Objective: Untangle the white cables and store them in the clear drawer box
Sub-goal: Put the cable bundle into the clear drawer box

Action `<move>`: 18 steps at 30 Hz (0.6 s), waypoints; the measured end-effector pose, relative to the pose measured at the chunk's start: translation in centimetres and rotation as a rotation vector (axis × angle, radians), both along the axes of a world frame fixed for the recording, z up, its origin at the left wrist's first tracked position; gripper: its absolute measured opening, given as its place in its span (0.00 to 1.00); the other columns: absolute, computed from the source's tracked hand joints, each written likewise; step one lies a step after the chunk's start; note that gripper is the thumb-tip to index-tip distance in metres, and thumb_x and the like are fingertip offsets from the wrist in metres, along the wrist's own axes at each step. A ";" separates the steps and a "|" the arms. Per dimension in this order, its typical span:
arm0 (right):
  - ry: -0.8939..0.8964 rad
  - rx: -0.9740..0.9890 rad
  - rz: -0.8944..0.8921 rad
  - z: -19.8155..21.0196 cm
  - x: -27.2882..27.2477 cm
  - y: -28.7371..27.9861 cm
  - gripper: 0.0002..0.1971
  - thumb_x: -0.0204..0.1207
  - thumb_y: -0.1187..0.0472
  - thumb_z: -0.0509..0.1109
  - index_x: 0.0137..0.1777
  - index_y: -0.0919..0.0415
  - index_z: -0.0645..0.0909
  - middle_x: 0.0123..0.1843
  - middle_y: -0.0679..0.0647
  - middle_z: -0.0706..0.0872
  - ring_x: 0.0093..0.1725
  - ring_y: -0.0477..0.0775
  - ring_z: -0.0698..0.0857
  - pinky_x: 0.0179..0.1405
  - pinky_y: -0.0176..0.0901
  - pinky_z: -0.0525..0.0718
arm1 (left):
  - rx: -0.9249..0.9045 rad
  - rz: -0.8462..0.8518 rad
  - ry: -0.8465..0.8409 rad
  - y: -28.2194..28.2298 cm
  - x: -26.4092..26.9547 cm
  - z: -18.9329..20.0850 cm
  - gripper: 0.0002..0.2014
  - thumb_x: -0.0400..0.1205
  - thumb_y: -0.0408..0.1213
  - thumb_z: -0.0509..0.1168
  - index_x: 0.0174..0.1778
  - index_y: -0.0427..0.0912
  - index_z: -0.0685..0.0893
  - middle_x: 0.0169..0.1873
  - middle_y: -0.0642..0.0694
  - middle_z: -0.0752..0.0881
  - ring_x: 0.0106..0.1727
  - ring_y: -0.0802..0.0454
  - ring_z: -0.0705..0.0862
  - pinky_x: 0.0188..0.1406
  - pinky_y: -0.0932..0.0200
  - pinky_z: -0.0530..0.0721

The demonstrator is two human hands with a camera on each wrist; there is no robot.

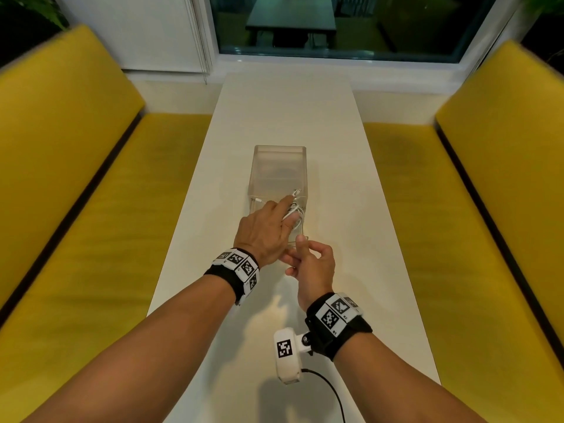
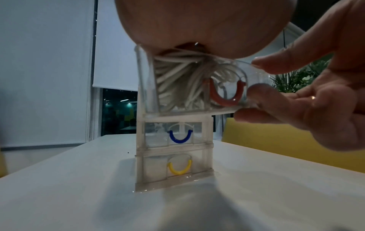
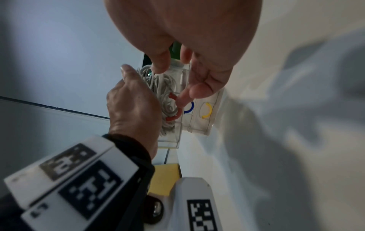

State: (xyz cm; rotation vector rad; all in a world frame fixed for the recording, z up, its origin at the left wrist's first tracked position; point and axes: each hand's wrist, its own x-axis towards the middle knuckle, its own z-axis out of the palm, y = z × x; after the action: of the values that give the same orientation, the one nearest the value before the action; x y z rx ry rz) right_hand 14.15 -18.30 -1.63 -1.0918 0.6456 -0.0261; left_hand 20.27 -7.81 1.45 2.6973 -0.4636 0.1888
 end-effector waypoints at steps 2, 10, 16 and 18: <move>0.003 -0.004 -0.004 0.0 0.1 0.0 0.16 0.82 0.55 0.73 0.61 0.61 0.72 0.43 0.64 0.93 0.39 0.59 0.94 0.30 0.47 0.79 | 0.007 -0.007 0.000 0.2 0.0 -0.3 0.32 0.86 0.61 0.36 0.82 0.56 0.67 0.61 0.47 0.87 0.55 0.41 0.87 0.46 0.46 0.85; 0.000 0.012 -0.008 -0.1 0.0 0.2 0.15 0.82 0.54 0.73 0.60 0.60 0.73 0.42 0.62 0.93 0.41 0.60 0.94 0.30 0.47 0.79 | 0.119 0.060 0.026 -0.6 0.7 0.5 0.22 0.91 0.50 0.51 0.80 0.53 0.76 0.52 0.45 0.91 0.51 0.40 0.87 0.51 0.45 0.84; -0.003 0.026 -0.014 -0.1 -0.2 0.2 0.15 0.82 0.55 0.73 0.59 0.60 0.72 0.46 0.67 0.93 0.41 0.61 0.93 0.30 0.47 0.81 | 0.051 -0.042 0.060 0.3 1.3 0.3 0.19 0.90 0.48 0.53 0.71 0.48 0.83 0.45 0.45 0.89 0.49 0.43 0.85 0.44 0.47 0.83; -0.005 0.032 -0.019 -0.2 -0.2 0.4 0.14 0.82 0.55 0.73 0.59 0.59 0.72 0.46 0.67 0.93 0.41 0.60 0.93 0.31 0.48 0.81 | -0.084 -0.114 0.067 1.2 1.5 -0.3 0.16 0.90 0.47 0.55 0.59 0.48 0.88 0.38 0.49 0.86 0.44 0.45 0.82 0.40 0.52 0.77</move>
State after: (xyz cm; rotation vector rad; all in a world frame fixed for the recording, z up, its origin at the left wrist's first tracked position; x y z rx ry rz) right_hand 13.92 -17.94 -1.86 -1.0544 0.6502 -0.0346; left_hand 21.79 -6.62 1.16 2.5779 -0.5741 0.0833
